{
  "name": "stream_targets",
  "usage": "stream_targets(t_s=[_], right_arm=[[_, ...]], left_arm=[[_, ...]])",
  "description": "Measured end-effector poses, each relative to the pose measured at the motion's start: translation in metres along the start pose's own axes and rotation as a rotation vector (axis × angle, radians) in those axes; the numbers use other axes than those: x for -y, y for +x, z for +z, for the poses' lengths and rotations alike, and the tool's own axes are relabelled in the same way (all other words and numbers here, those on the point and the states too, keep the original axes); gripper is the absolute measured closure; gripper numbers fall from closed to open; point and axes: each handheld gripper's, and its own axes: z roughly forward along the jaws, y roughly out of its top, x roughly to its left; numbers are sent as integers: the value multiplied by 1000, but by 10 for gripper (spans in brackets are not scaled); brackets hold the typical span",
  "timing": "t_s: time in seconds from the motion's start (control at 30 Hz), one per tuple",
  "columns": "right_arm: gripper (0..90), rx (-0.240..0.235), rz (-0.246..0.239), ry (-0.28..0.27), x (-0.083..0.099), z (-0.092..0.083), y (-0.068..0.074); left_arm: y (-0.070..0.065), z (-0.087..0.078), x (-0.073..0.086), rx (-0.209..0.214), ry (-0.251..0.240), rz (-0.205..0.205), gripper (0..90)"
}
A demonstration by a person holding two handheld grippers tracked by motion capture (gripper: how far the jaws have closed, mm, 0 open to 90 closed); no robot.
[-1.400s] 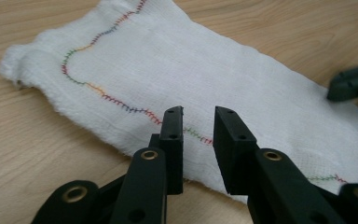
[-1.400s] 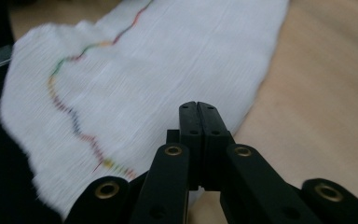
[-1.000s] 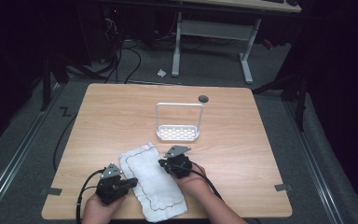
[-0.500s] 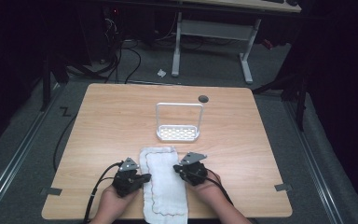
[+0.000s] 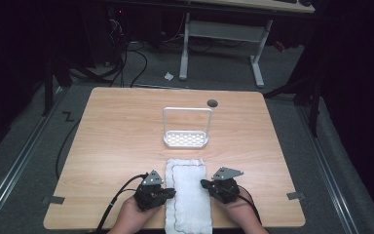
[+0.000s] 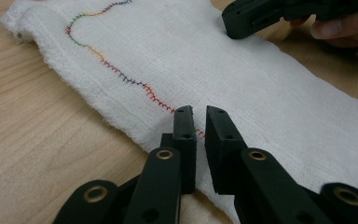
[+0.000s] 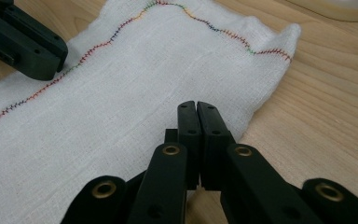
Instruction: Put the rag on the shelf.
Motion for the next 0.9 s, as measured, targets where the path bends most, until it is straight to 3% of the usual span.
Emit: stream_targets(t_s=[0.2,0.27,0.37,0.47,0.5,0.57,0.67,0.8,0.83,0.9], right_arm=[[876,-7,11,-4,1,0,1],[873,-6,9,-2,1,-1,2],[869,-7,-1,0,1,-1,2],[869,-16,2,-3,1,0,1],[868,-16,1,-2,1,0,1],[868,-17,-2,0,1,0,1],[867,-27,-4,0,0,0,-1],[866,-32,-1,-4,1,0,-1],[865,-34,-1,-8,2,0,-2],[863,-37,2,-10,2,0,-2]], left_arm=[[3,-3,3,17,-11,-20,803],[3,-5,2,16,-25,-23,755],[7,-14,0,-21,-101,-33,649],[23,-21,-8,-75,-157,-79,559],[29,-20,-11,-100,-162,-92,488],[43,-15,-18,-142,-147,-113,467],[57,0,-31,-160,-121,-156,425],[63,21,-45,-203,-76,-145,410],[64,24,-47,-220,-67,-140,444],[63,28,-48,-231,-76,-138,467]])
